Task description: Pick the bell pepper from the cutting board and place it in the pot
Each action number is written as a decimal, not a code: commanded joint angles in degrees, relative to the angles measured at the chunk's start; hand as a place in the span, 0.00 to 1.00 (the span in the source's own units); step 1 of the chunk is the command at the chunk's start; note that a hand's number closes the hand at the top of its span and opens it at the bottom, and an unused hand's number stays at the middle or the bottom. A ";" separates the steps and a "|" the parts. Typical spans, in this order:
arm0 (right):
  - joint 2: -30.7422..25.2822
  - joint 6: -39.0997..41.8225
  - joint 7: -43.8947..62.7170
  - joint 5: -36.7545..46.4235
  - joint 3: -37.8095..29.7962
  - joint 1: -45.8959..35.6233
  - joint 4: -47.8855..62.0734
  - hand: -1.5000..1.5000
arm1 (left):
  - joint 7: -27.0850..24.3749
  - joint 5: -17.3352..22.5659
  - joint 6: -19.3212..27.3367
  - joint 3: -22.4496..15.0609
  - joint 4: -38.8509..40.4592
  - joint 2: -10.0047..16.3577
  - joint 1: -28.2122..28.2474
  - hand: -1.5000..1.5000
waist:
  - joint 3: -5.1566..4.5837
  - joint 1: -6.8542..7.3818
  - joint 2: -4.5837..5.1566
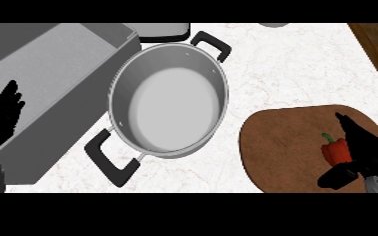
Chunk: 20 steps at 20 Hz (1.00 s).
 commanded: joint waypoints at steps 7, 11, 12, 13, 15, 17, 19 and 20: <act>2.42 -0.45 -3.68 1.54 -1.12 -1.62 7.06 0.00 | 0.80 -4.73 -4.04 -4.96 2.25 -2.71 -0.07 0.50 | -0.51 -0.31 1.07; 2.86 -0.69 -6.47 0.59 -2.32 -1.66 5.92 1.00 | 2.53 -5.28 -4.99 -3.55 0.79 -2.33 1.09 0.50 | -0.50 -0.29 0.95; 1.96 -1.42 -8.19 2.92 -1.37 -3.10 7.04 1.00 | 3.01 -7.46 -3.02 -6.30 1.39 -4.77 -0.89 0.50 | -0.48 -0.55 1.08; 3.63 -5.09 -10.03 6.36 0.63 -2.38 9.54 1.00 | 1.68 -5.82 -5.27 -3.75 6.87 -3.57 -4.60 0.50 | -0.50 -1.06 1.34; 3.65 -6.15 -10.50 9.39 2.02 -1.68 9.61 1.00 | 3.11 -5.89 -5.14 -3.27 1.14 -3.47 -0.15 0.50 | -0.48 -0.20 1.02; -0.27 -4.36 -12.21 8.44 -0.95 -1.91 8.24 1.00 | 3.16 -5.89 -6.62 -2.54 2.71 -2.50 -1.54 0.50 | -0.51 -0.66 1.02; -1.47 -3.69 -14.07 9.04 -2.15 -5.24 11.96 1.00 | 4.68 -7.71 -4.63 -4.31 1.16 -4.80 -2.81 0.50 | -0.47 -0.28 1.15; 0.27 -6.03 -14.09 11.36 0.05 -3.25 9.82 1.00 | 4.50 -8.26 -4.81 -3.58 3.14 -4.50 -3.39 0.50 | -0.49 -0.63 1.11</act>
